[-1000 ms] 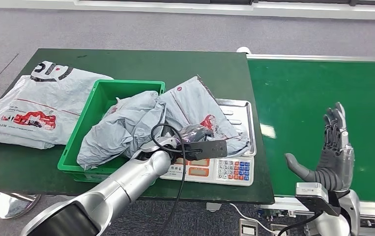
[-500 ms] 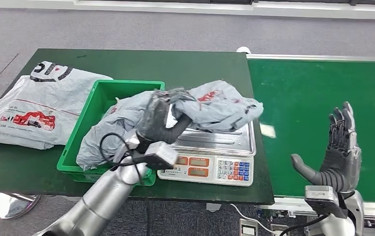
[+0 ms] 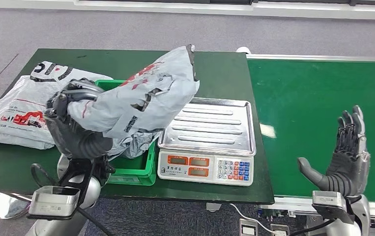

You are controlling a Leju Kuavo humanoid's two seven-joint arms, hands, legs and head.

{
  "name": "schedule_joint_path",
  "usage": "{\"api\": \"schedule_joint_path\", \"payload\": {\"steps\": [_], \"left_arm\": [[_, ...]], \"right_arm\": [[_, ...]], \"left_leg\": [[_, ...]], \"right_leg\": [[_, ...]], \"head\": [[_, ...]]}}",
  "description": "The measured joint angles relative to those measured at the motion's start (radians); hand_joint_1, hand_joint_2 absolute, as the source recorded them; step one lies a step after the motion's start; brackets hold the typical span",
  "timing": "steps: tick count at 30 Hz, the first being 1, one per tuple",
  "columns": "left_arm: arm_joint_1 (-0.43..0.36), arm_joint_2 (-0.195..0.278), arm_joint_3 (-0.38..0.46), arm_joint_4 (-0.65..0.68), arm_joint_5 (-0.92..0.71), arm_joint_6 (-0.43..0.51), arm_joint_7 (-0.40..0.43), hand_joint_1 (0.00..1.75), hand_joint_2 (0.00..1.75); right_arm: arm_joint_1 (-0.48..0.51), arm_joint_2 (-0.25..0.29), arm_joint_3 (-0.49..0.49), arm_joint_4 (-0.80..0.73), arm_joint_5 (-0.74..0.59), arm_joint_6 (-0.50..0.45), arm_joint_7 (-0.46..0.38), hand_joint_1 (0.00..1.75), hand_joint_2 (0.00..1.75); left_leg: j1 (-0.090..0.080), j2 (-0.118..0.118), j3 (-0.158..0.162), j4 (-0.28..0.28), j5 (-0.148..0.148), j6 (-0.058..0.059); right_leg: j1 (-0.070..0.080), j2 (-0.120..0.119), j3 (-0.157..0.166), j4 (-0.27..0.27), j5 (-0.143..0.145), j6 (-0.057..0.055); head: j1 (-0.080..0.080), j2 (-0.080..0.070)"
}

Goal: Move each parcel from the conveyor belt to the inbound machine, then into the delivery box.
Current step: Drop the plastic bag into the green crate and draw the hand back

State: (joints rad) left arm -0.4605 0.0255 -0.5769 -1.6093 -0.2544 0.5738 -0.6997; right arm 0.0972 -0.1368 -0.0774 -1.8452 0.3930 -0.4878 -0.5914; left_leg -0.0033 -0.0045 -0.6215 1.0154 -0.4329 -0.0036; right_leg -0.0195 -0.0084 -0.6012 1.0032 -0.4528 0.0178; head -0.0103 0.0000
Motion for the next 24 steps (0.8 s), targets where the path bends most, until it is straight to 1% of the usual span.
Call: {"api": "schedule_joint_path", "payload": {"steps": [2,3,4,5,8,10,12,14,17,22,23,24], "left_arm": [[0.031,0.026,0.026,-0.042,-0.023,0.062,0.018,1.75,1.75],[0.042,0.026,0.056,-0.029,-0.043,0.051,0.045,1.75,1.75],[0.049,0.020,0.096,-0.005,-0.059,0.013,0.084,1.75,1.75],[0.053,0.013,0.143,0.029,-0.069,-0.046,0.137,1.75,1.75],[0.042,-0.005,0.276,0.176,-0.142,-0.227,0.313,1.75,1.75],[0.019,-0.009,0.330,0.295,-0.235,-0.332,0.420,1.75,1.75],[-0.001,-0.015,0.361,0.406,-0.317,-0.415,0.488,1.75,1.75],[-0.023,-0.022,0.378,0.506,-0.376,-0.467,0.515,1.75,1.75],[-0.058,-0.030,0.390,0.629,-0.443,-0.516,0.544,1.75,1.75],[-0.084,-0.036,0.396,0.735,-0.496,-0.539,0.585,1.75,1.75],[-0.086,-0.037,0.397,0.746,-0.501,-0.539,0.590,1.51,1.75],[-0.087,-0.037,0.397,0.754,-0.508,-0.539,0.594,1.07,1.75]], "right_arm": [[0.012,-0.001,0.000,-0.003,0.009,-0.008,-0.002,0.00,1.75],[0.017,0.000,0.000,-0.005,0.019,-0.009,-0.002,0.00,1.75],[0.020,0.002,0.000,-0.006,0.030,-0.010,-0.003,0.00,1.75],[0.022,0.005,0.000,-0.008,0.040,-0.010,-0.003,0.00,1.75],[0.021,0.013,0.000,-0.010,0.065,-0.003,0.003,0.00,1.75],[0.013,0.017,-0.001,-0.010,0.079,0.007,0.013,0.00,1.75],[0.003,0.021,-0.004,-0.010,0.092,0.020,0.024,0.00,1.75],[-0.004,0.026,-0.008,-0.010,0.105,0.033,0.035,0.00,1.75],[-0.010,0.035,-0.014,-0.010,0.120,0.050,0.044,0.00,1.75],[-0.011,0.046,-0.018,-0.011,0.129,0.062,0.045,0.00,1.75],[-0.011,0.048,-0.018,-0.011,0.129,0.063,0.045,0.00,1.75],[-0.011,0.049,-0.019,-0.011,0.130,0.064,0.045,0.00,1.75]], "left_leg": [[0.000,0.000,0.000,0.000,0.000,0.000],[0.000,0.000,0.001,0.000,0.000,0.000],[0.000,0.000,0.001,0.000,0.000,0.000],[0.000,0.000,0.001,0.000,0.000,0.000],[0.000,0.002,0.002,0.000,0.000,-0.001],[0.000,0.003,0.002,0.000,0.001,-0.001],[0.000,0.004,0.002,0.000,0.001,-0.001],[0.000,0.004,0.002,0.000,0.002,-0.001],[0.000,0.003,0.002,0.000,0.001,-0.001],[0.000,0.003,0.002,0.000,0.000,-0.001],[0.000,0.003,0.003,0.000,0.000,-0.001],[0.000,0.003,0.003,0.000,0.000,-0.001]], "right_leg": [[0.000,0.000,0.000,0.000,0.000,0.000],[0.000,0.000,0.000,0.000,0.000,0.000],[0.000,0.000,0.000,0.000,-0.001,0.000],[0.000,0.000,0.000,0.000,-0.001,-0.001],[0.000,0.001,0.000,0.000,0.000,-0.002],[0.001,0.002,0.000,0.000,0.001,-0.003],[0.000,0.002,0.000,0.000,0.002,-0.003],[0.000,0.003,0.000,0.000,0.002,-0.002],[0.000,0.002,0.001,0.000,0.002,-0.002],[0.000,0.002,0.001,0.000,0.001,-0.003],[0.000,0.002,0.001,0.000,0.001,-0.003],[0.000,0.002,0.001,0.000,0.001,-0.003]], "head": [[0.000,0.000],[0.000,0.000],[0.000,0.000],[0.000,0.000],[0.000,0.000],[0.000,0.000],[0.000,0.000],[0.000,0.000],[0.000,0.000],[0.000,0.000],[0.000,0.000],[0.000,0.000]]}}
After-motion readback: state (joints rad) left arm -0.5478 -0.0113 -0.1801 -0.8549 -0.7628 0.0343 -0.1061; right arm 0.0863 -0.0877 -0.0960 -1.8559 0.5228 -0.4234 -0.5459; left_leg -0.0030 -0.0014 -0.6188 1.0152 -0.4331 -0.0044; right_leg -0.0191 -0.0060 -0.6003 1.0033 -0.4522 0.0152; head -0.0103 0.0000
